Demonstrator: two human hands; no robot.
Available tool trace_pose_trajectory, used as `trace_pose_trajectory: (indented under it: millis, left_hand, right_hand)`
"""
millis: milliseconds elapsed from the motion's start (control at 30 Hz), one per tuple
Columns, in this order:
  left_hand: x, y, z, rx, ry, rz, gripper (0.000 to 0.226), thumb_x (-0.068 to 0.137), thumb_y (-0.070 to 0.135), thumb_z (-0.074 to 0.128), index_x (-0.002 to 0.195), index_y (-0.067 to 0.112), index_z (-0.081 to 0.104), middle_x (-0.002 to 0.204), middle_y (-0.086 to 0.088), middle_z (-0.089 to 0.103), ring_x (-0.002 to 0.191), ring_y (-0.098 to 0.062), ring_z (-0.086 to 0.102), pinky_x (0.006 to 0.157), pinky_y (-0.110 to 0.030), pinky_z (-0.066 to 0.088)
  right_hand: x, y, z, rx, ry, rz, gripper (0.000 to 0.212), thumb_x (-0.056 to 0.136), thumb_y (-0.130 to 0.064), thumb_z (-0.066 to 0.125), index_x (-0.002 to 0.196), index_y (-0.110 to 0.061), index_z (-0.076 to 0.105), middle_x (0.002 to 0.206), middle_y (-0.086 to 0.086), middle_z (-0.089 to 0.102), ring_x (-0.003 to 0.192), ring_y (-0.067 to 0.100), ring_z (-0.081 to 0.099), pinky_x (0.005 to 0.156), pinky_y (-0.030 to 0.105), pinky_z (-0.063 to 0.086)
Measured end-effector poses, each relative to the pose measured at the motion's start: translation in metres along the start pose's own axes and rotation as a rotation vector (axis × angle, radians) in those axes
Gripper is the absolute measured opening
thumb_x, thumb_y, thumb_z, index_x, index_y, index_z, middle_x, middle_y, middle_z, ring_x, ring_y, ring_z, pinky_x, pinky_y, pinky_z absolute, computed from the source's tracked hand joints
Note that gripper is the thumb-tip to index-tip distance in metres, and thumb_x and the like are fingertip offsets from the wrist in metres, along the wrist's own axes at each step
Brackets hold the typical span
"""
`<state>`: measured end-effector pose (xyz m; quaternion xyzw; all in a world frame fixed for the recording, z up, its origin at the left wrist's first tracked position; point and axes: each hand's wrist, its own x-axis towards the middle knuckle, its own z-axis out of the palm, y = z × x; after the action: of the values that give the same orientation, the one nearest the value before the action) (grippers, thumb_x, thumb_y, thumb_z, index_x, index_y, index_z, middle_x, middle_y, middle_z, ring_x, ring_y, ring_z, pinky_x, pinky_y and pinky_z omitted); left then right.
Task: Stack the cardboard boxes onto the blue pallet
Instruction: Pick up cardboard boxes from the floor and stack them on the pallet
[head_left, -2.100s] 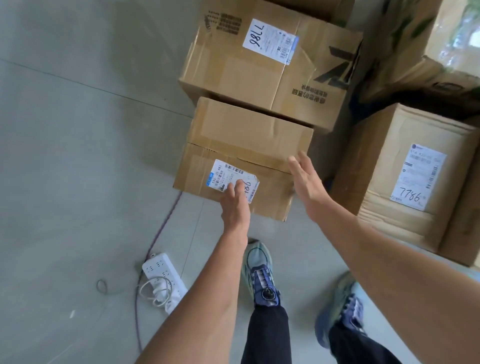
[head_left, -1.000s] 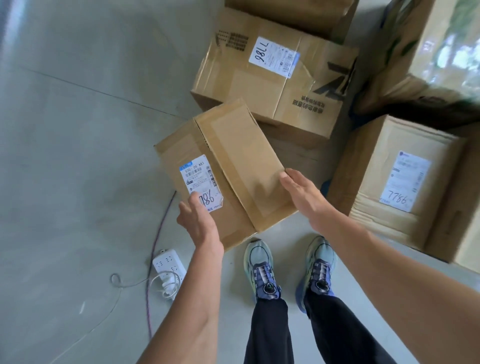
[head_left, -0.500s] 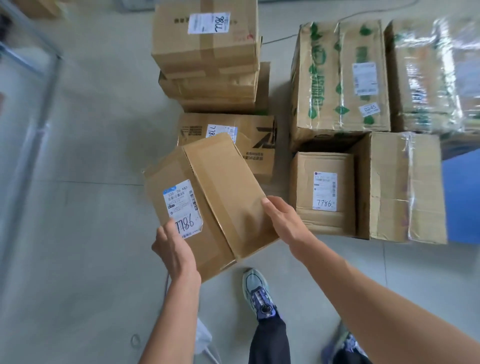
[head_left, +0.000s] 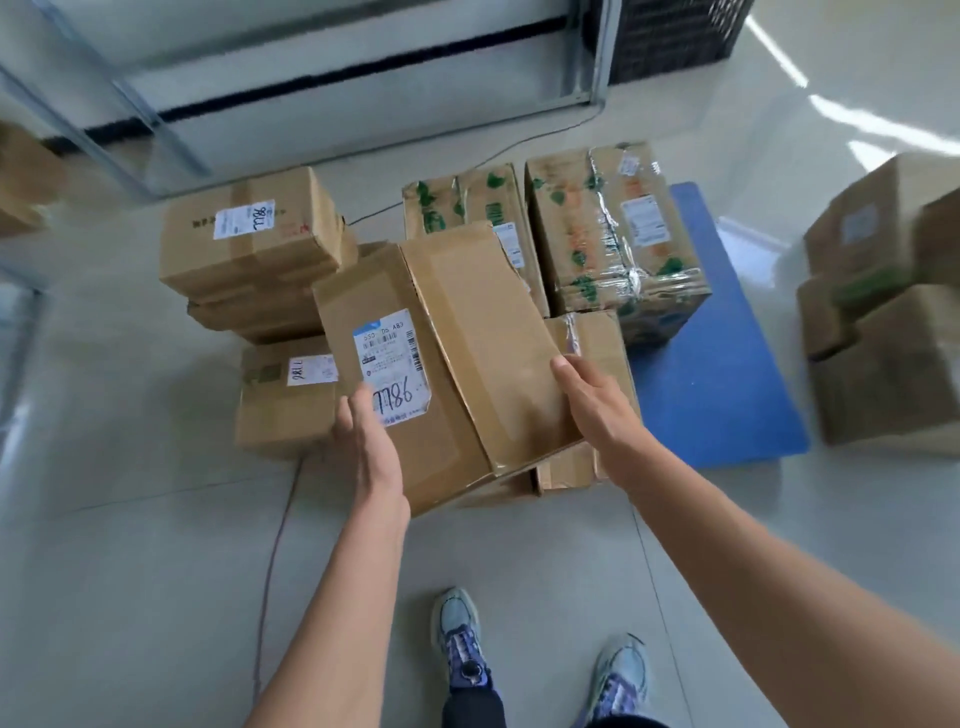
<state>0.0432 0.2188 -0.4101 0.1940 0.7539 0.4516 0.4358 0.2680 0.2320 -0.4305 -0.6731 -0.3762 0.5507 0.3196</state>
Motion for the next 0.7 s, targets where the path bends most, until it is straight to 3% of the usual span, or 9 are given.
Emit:
trace_pose_trajectory:
  millis: [100, 167, 267, 400, 467, 600, 700]
  left_hand:
    - [-0.028, 0.014, 0.057, 0.021, -0.087, -0.002, 0.095, 0.066, 0.079, 0.045, 0.142, 0.023, 0.052, 0.152, -0.009, 0.047, 0.139, -0.027, 0.047, 0.114, -0.056, 0.041]
    - [-0.043, 0.018, 0.092, 0.037, -0.163, 0.008, 0.101, 0.067, 0.081, 0.044, 0.150, 0.023, 0.048, 0.154, -0.008, 0.044, 0.139, -0.026, 0.047, 0.114, -0.055, 0.041]
    - [-0.066, 0.019, 0.147, 0.093, -0.245, 0.029, 0.097, 0.073, 0.080, 0.039, 0.151, 0.023, 0.048, 0.152, -0.005, 0.039, 0.137, -0.024, 0.044, 0.114, -0.054, 0.039]
    - [-0.087, 0.013, 0.211, 0.159, -0.399, 0.057, 0.093, 0.077, 0.079, 0.033, 0.154, 0.028, 0.045, 0.160, -0.001, 0.036, 0.146, -0.019, 0.032, 0.120, -0.046, 0.026]
    - [-0.094, 0.008, 0.237, 0.177, -0.469, 0.048, 0.083, 0.085, 0.075, 0.036, 0.155, 0.031, 0.044, 0.159, 0.001, 0.037, 0.144, -0.015, 0.032, 0.113, -0.038, 0.026]
    - [-0.102, -0.002, 0.276, 0.220, -0.578, 0.010, 0.075, 0.097, 0.067, 0.039, 0.161, 0.030, 0.033, 0.164, 0.005, 0.027, 0.151, -0.010, 0.022, 0.104, -0.030, 0.016]
    - [-0.106, -0.014, 0.297, 0.264, -0.650, -0.032, 0.074, 0.101, 0.066, 0.039, 0.164, 0.027, 0.026, 0.165, 0.006, 0.023, 0.133, -0.001, 0.027, 0.102, -0.029, 0.017]
  right_hand:
    - [0.003, -0.002, -0.068, 0.045, 0.118, 0.009, 0.026, 0.106, -0.051, 0.046, 0.118, -0.032, 0.058, 0.107, -0.016, 0.063, 0.100, 0.007, 0.059, 0.083, 0.032, 0.048]
    - [0.005, -0.001, -0.108, 0.058, 0.191, 0.039, 0.027, 0.106, -0.052, 0.046, 0.119, -0.033, 0.059, 0.109, -0.017, 0.062, 0.099, 0.004, 0.058, 0.077, 0.030, 0.047]
    - [0.007, 0.003, -0.167, 0.057, 0.322, 0.084, 0.029, 0.105, -0.053, 0.047, 0.118, -0.032, 0.062, 0.108, -0.015, 0.063, 0.096, 0.004, 0.058, 0.072, 0.028, 0.044]
    - [0.012, 0.012, -0.235, -0.018, 0.482, 0.125, 0.034, 0.103, -0.055, 0.045, 0.118, -0.032, 0.064, 0.104, -0.014, 0.062, 0.094, 0.006, 0.057, 0.080, 0.033, 0.041]
    - [0.015, 0.017, -0.261, -0.026, 0.536, 0.158, 0.037, 0.101, -0.057, 0.045, 0.114, -0.029, 0.065, 0.101, -0.016, 0.061, 0.093, 0.003, 0.055, 0.078, 0.032, 0.040]
    - [0.022, 0.031, -0.300, -0.019, 0.609, 0.215, 0.046, 0.096, -0.062, 0.043, 0.099, -0.022, 0.066, 0.099, -0.009, 0.063, 0.096, 0.018, 0.056, 0.082, 0.036, 0.041]
    - [0.026, 0.050, -0.319, 0.003, 0.644, 0.241, 0.050, 0.098, -0.062, 0.041, 0.112, -0.020, 0.065, 0.108, 0.000, 0.061, 0.092, 0.017, 0.054, 0.074, 0.033, 0.038]
